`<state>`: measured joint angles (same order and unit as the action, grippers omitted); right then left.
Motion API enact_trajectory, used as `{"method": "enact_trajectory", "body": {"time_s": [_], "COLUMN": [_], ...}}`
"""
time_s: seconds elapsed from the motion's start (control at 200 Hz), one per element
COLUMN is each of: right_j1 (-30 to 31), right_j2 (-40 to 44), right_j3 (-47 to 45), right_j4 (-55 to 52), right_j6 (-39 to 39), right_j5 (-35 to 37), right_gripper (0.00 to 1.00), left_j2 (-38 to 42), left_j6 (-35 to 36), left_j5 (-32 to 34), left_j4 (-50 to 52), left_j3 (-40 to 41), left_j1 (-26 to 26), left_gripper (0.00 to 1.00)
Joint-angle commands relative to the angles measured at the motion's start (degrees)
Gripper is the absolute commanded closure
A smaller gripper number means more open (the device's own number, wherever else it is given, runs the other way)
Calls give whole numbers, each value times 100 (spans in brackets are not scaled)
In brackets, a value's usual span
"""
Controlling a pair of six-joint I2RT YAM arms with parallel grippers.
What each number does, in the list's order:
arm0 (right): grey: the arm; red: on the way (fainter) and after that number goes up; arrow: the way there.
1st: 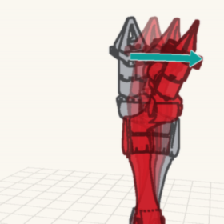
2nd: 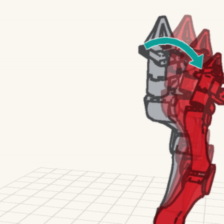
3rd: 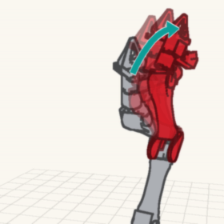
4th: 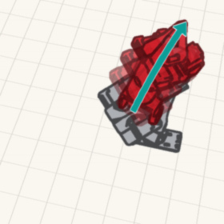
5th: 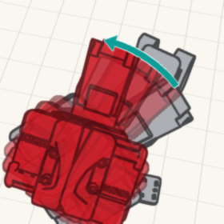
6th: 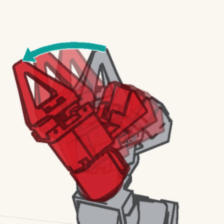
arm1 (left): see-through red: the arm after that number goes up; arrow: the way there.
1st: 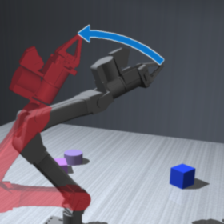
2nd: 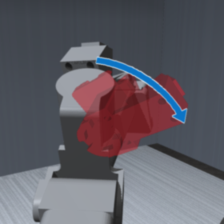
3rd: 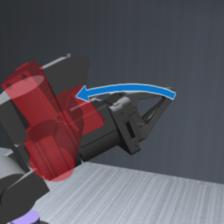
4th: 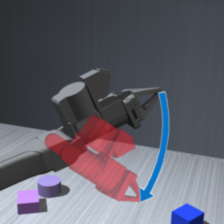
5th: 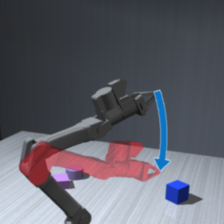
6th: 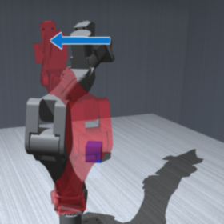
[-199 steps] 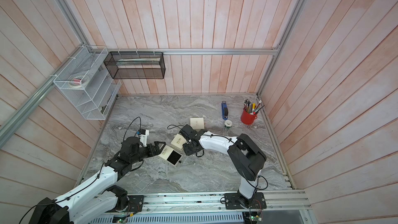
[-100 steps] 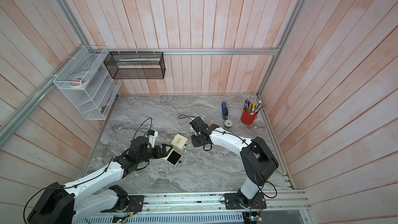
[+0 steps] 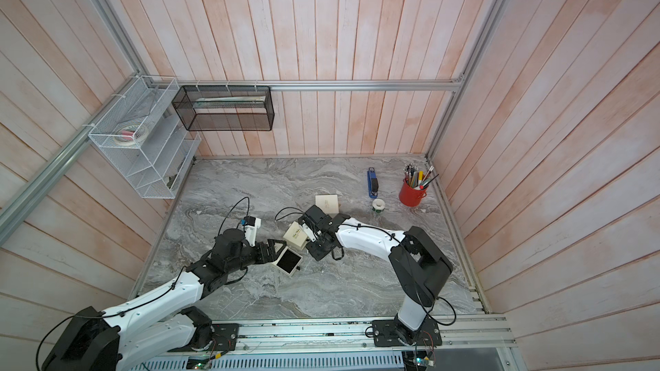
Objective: Place the earrings into the drawer-style jewelry box
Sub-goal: Pick up the earring from the center of the board.
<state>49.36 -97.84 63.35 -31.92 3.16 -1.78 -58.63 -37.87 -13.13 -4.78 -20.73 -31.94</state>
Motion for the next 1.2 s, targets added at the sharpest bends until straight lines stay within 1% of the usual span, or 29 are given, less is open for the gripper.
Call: {"method": "enact_trajectory", "body": {"time_s": [0.0,0.17,0.385,0.9,1.195], "right_j1": [2,-1,-4,3,1], "right_j2": [-117,-75,-186,-502,-710], "right_j3": [-63,-190,-229,-129,9], "right_j4": [-58,-13,28,115,127], "right_j6": [-559,-1022,-1323,-1364,-1380], "right_j5": [78,151,91,56,227], "right_gripper": [62,61,60,62,65], "left_j2": [218,317,227,132,104], "left_j6": [-178,-299,-379,-259,-190], "left_j5": [40,-58,128,284,337], "left_j4": [-119,-235,-282,-83,-15], "left_j3": [255,478,482,325,236], "left_j1": [-18,-51,-312,-318,-316], "left_gripper": [0,0,0,0,0]}}
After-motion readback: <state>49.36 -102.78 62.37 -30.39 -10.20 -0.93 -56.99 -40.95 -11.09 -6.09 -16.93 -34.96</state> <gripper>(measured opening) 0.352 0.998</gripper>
